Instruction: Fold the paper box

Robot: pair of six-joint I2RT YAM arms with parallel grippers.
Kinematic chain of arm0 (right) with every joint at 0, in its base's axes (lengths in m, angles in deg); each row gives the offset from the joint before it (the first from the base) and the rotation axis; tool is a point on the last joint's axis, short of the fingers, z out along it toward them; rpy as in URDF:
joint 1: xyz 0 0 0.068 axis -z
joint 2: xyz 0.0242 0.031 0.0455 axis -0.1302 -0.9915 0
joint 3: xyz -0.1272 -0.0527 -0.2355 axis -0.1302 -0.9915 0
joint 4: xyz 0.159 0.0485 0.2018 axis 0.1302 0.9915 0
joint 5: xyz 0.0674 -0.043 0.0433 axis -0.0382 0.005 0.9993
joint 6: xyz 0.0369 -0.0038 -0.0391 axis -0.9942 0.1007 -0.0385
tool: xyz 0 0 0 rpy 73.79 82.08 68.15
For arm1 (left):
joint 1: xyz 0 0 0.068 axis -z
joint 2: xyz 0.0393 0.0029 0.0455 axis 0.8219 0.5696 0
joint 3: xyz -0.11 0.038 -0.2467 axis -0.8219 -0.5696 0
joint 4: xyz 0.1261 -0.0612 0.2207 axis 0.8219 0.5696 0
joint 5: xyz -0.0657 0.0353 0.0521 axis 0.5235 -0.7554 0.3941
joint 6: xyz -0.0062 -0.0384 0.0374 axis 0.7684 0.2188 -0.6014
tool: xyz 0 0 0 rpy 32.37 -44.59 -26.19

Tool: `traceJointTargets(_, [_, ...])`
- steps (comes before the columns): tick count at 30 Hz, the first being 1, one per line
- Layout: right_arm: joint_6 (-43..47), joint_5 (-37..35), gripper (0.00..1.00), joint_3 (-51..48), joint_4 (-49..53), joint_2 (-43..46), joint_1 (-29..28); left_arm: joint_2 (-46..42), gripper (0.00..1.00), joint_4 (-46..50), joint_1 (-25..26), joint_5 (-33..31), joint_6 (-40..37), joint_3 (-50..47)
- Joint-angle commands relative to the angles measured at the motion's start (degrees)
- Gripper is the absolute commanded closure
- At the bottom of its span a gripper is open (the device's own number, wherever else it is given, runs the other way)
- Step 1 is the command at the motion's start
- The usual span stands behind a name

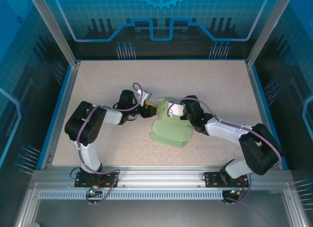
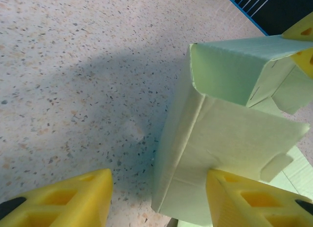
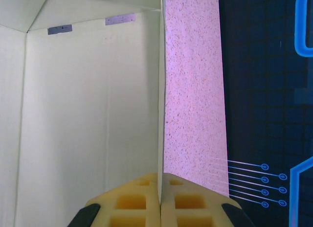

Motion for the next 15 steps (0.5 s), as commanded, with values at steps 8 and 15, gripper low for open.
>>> traceJointTargets(8, [0.15,0.14,0.98,1.61,1.72,-0.41,0.42,3.37,0.46,-2.31,1.80,3.71,0.82,4.63])
traceJointTargets(15, [-0.37,0.44,0.98,1.88,2.13,-0.66,0.40,3.54,0.43,-3.70,2.14,2.02,1.26,4.52])
